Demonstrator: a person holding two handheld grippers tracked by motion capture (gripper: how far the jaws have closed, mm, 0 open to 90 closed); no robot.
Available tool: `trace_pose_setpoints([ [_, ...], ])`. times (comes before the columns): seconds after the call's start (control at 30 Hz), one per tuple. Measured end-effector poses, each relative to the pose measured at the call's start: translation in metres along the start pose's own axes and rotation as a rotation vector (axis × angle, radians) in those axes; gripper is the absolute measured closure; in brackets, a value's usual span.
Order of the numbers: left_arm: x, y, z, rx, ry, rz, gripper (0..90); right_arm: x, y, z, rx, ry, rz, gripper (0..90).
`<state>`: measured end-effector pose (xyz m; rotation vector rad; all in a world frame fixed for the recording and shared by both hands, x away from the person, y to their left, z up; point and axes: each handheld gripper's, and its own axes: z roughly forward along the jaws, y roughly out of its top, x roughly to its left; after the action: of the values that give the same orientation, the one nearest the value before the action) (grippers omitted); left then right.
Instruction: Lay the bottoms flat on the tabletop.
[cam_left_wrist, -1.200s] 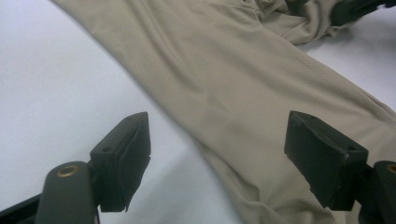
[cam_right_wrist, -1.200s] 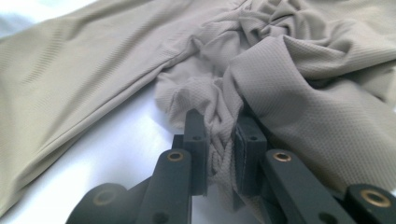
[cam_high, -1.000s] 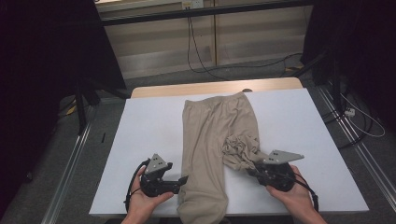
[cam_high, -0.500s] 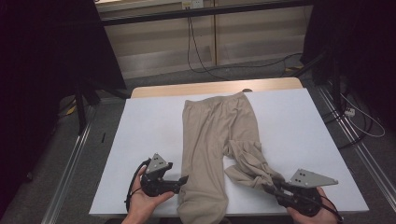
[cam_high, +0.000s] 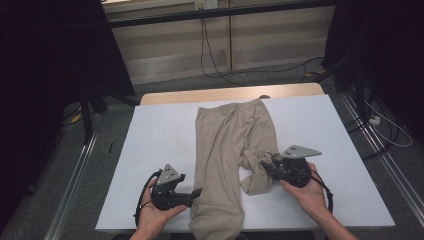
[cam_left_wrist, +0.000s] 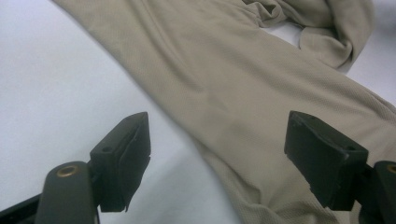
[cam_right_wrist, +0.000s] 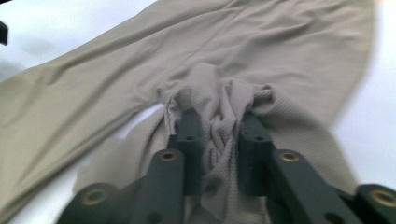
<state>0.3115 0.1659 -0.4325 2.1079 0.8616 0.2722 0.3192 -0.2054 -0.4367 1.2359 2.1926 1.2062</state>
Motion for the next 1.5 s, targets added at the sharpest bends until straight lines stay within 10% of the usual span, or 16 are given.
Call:
trace_pose_setpoints([
  [0.13,-0.001,0.0,-0.001,-0.005,-0.002,0.001,23.1,0.006,-0.01,0.016,0.083,0.029,-0.015,52.4],
  [0.4,0.0,0.0,-0.002,-0.004,0.001,-0.003,23.1,0.011,-0.013,-0.021,0.005,-0.017,-0.002,27.1],
  [0.57,-0.001,0.0,-0.001,-0.004,0.001,0.0,23.1,0.022,-0.021,-0.042,-0.04,0.006,-0.054,44.7],
  [0.93,0.0,0.0,-0.001,-0.005,-0.003,-0.001,23.1,0.036,-0.023,0.009,0.109,0.034,-0.144,18.1],
  [1.07,-0.001,0.0,-0.001,-0.003,0.0,0.004,23.1,0.038,-0.024,0.018,0.123,0.008,-0.172,26.3],
  [1.13,-0.001,0.0,0.0,-0.004,0.004,0.012,23.1,0.036,-0.023,0.016,0.108,0.006,-0.191,54.0],
  [1.27,-0.001,0.0,-0.002,-0.006,-0.002,0.004,23.1,0.028,-0.023,0.006,0.122,0.01,-0.164,75.6],
  [1.5,0.0,0.0,-0.002,-0.008,0.001,-0.006,23.1,0.042,-0.038,-0.028,0.156,0.102,-0.132,77.1],
])
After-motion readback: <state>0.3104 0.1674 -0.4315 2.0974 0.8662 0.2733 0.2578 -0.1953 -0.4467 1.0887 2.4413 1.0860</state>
